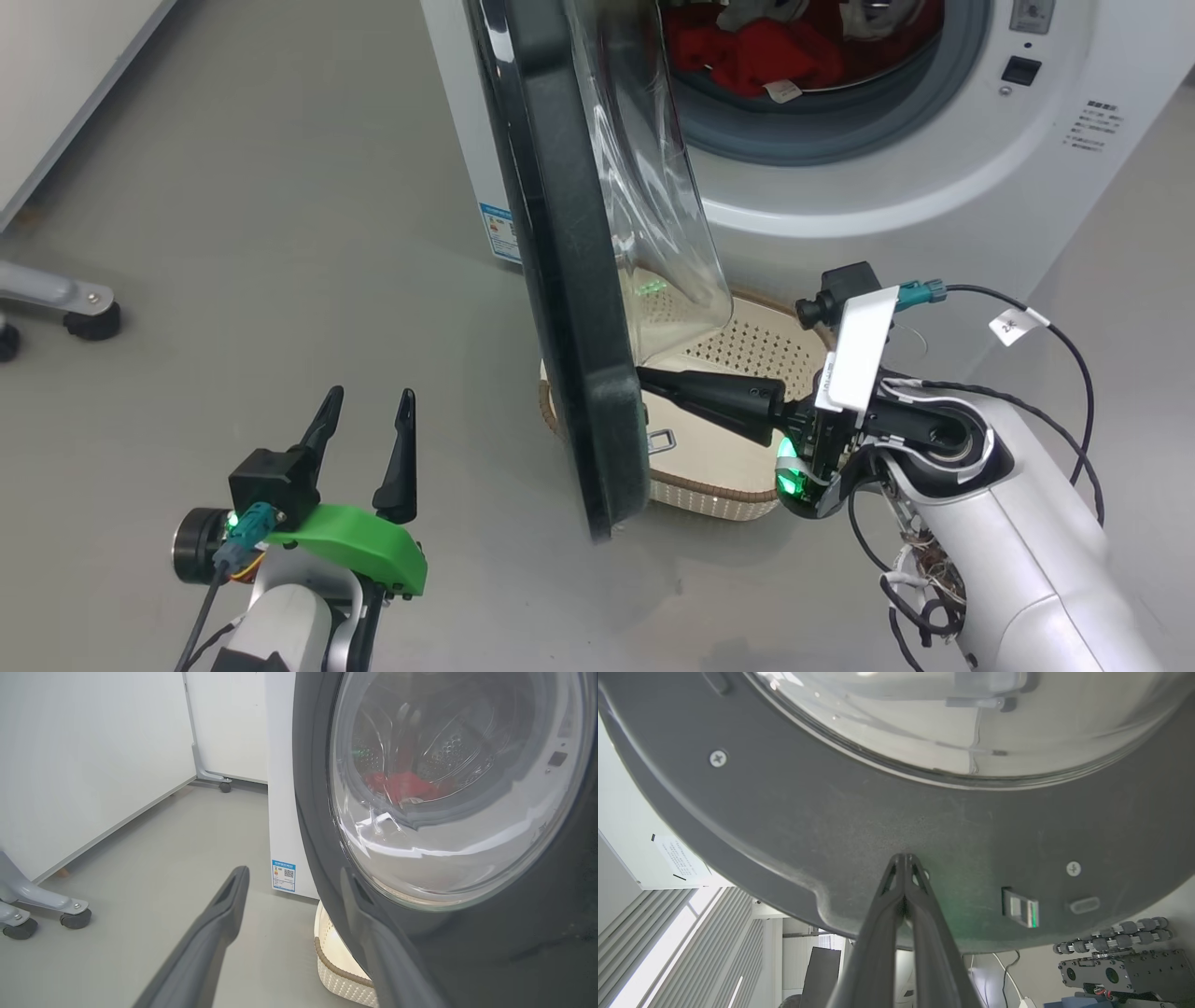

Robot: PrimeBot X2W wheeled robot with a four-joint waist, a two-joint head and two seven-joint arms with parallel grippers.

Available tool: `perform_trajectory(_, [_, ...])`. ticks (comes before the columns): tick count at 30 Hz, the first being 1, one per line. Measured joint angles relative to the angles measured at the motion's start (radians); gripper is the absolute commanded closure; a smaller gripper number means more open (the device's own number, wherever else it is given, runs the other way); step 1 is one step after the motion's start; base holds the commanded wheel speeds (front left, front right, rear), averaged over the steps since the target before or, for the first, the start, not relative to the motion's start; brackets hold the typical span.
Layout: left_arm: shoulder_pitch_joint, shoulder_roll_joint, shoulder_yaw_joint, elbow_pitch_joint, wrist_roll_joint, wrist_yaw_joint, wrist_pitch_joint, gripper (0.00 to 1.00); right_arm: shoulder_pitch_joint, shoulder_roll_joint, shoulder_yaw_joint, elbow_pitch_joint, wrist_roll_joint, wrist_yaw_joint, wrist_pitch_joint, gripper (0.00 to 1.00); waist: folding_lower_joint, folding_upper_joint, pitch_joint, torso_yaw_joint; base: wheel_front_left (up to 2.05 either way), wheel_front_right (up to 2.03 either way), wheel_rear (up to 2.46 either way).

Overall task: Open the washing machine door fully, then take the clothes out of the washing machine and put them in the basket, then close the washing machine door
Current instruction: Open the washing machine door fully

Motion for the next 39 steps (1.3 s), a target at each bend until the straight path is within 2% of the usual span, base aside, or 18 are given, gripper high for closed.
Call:
perform_trajectory(18, [0.005,0.000,0.000,-0.014,-0.009,0.002,0.007,0.00,0.011,0.000,0.096,-0.031,0.034,0.000,-0.085,1.00,0.0000,0.0000,0.003,0.043,0.00,0.00,0.00])
perform_trajectory(24, [0.005,0.000,0.001,-0.019,-0.009,0.006,0.007,0.00,0.027,0.001,0.078,-0.034,0.034,0.000,-0.130,1.00,0.0000,0.0000,0.004,0.045,0.00,0.00,0.00])
perform_trajectory(29, [0.005,0.000,0.007,-0.024,-0.009,0.009,0.007,0.00,0.068,0.003,0.011,-0.049,0.043,0.000,-0.202,1.00,0.0000,0.0000,0.003,0.041,0.00,0.00,0.00])
perform_trajectory(30, [0.005,0.000,0.008,-0.025,-0.009,0.009,0.007,0.00,0.076,0.003,-0.008,-0.055,0.043,0.000,-0.220,0.97,0.0000,0.0000,0.003,0.039,0.00,0.00,0.00])
perform_trajectory(31, [0.005,0.000,0.009,-0.025,-0.009,0.009,0.007,0.00,0.082,0.003,-0.029,-0.060,0.042,0.000,-0.243,0.59,0.0000,0.0000,0.002,0.038,0.00,0.00,0.00])
perform_trajectory(33, [0.007,0.001,0.017,-0.027,-0.010,0.011,0.007,0.00,0.095,0.003,-0.060,-0.070,0.040,0.000,-0.276,0.00,0.0000,0.0000,0.001,0.033,0.00,0.00,0.00])
perform_trajectory(39, [0.022,0.005,0.027,-0.030,-0.012,0.018,0.007,0.00,0.142,0.001,-0.146,-0.095,-0.028,0.000,-0.397,0.00,0.0000,0.0000,-0.008,0.010,0.00,0.00,0.00])
